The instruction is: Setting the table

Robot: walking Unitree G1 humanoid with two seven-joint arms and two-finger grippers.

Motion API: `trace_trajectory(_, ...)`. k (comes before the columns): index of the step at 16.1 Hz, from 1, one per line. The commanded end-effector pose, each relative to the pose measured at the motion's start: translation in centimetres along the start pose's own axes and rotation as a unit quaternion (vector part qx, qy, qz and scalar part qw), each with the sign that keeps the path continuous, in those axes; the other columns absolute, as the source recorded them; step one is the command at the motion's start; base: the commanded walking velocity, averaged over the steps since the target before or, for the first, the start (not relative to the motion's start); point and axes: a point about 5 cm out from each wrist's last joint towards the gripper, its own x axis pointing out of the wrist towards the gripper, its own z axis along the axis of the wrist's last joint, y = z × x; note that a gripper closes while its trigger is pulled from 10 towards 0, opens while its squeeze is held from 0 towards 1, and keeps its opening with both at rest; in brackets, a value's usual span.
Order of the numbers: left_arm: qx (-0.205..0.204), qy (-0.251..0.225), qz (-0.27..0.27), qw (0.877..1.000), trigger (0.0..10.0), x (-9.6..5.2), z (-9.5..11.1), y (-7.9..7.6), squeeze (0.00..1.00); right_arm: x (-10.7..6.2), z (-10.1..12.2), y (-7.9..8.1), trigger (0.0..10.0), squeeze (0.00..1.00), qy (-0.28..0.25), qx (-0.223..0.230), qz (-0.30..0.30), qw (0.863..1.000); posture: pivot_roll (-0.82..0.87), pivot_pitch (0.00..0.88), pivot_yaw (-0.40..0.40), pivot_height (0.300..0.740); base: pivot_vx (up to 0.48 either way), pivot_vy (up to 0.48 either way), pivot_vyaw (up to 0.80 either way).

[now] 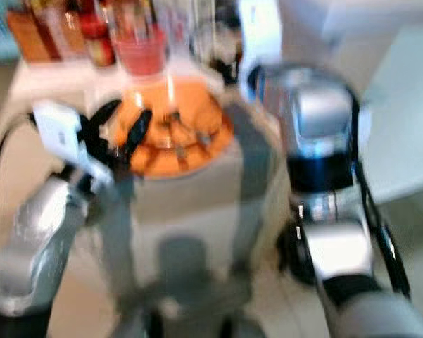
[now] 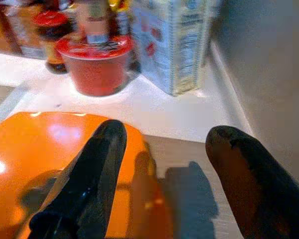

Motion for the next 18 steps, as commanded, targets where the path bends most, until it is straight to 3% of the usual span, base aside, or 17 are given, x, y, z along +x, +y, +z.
trace_trajectory(1, 0.006, 0.002, -0.007, 1.0, 10.0, 0.0, 0.1, -0.4, 0.0, 0.1, 0.0, 0.3, 10.0, 0.0, 0.02, -0.008, 0.016, 1.0, -0.07, 0.088, -0.001, 0.74, 0.0, 0.0, 0.0)
trace_trajectory(4, 0.013, 0.013, 0.004, 1.0, 10.0, -0.2, -0.2, -0.2, 0.0, 0.4, 0.1, 2.0, 10.0, 0.0, 0.022, -0.011, 0.062, 0.998, -0.07, 0.095, -0.007, 0.74, 0.0, 0.0, 0.0)
trace_trajectory(8, 0.028, 0.027, -0.013, 0.999, 10.0, -0.5, -0.5, -0.6, 0.0, 0.5, -1.1, 2.6, 10.0, 0.0, 0.107, -0.034, 0.102, 0.988, -0.07, 0.106, -0.009, 0.74, 0.0, 0.0, 0.0)
trace_trajectory(10, 0.04, 0.033, -0.017, 0.999, 10.0, -0.6, -0.6, -0.7, 0.0, 0.3, -1.3, 3.3, 10.0, 0.0, 0.129, -0.069, 0.129, 0.981, -0.07, 0.114, -0.016, 0.74, 0.0, 0.0, 0.0)
trace_trajectory(12, 0.042, 0.035, -0.013, 0.998, 10.0, -0.7, -0.6, -0.8, 0.0, 0.1, -1.4, 3.6, 10.0, 0.0, 0.139, -0.07, 0.141, 0.978, -0.07, 0.121, -0.021, 0.74, 0.0, 0.0, 0.0)
trace_trajectory(18, 0.041, 0.042, -0.009, 0.998, 10.0, -1.4, -0.7, -1.3, 0.0, 0.7, -2.3, 1.8, 10.0, 0.0, 0.19, -0.037, 0.103, 0.976, -0.08, 0.153, -0.034, 0.74, 0.0, 0.0, 0.0)
